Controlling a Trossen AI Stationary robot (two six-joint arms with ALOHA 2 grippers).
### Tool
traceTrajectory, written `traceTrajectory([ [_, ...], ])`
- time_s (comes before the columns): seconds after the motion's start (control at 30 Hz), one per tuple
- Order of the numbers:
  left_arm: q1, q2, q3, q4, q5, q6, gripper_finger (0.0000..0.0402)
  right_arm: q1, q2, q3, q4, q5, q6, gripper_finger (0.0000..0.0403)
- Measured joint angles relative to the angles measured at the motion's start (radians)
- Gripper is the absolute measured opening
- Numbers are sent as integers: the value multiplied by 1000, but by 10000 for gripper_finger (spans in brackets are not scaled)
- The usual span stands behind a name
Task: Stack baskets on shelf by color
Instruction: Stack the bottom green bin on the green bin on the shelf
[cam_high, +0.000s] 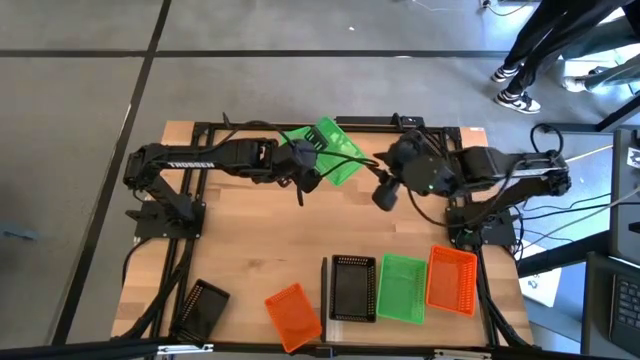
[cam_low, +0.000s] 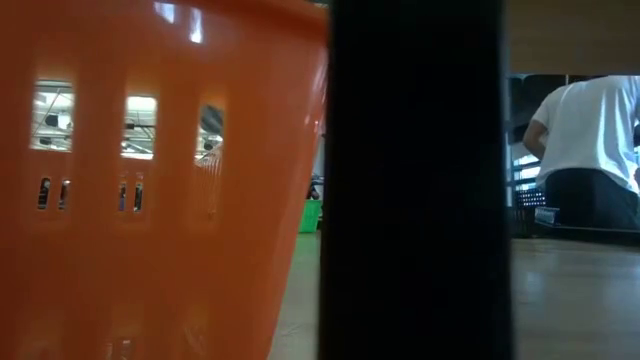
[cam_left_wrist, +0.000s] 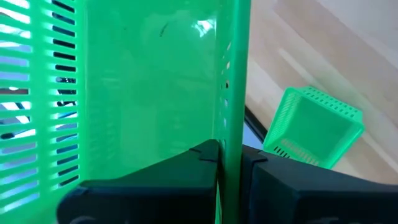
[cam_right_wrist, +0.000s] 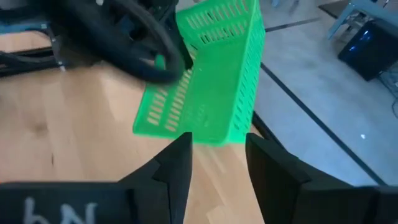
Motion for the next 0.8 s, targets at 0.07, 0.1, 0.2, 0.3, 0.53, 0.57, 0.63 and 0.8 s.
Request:
traceTrajectory([
  [0.07, 0, 0, 0, 0, 0, 0, 0, -20, 10, 0, 28, -25, -24, 148],
  [0.1, -1, 0, 0, 0, 0, 0, 0, -29, 15, 0, 37, -31, -32, 148],
  [0.2, -1, 0, 0, 0, 0, 0, 0, -56, 25, 0, 56, -45, -50, 148],
  [0.3, -1, 0, 0, 1, 0, -1, 0, -88, 34, 0, 64, -81, -50, 148],
  [0.53, -14, 0, 0, 30, 0, 0, 0, -161, 65, 0, 62, -105, -76, 148],
  [0.57, -17, 0, 0, 32, 0, 1, 0, -172, 72, 0, 63, -106, -82, 148],
  [0.63, -27, 0, 0, 32, -1, 1, 0, -191, 84, 0, 63, -107, -97, 146],
  [0.8, -31, 0, 0, 37, 0, 0, 0, -225, 102, 0, 63, -162, -108, 103],
])
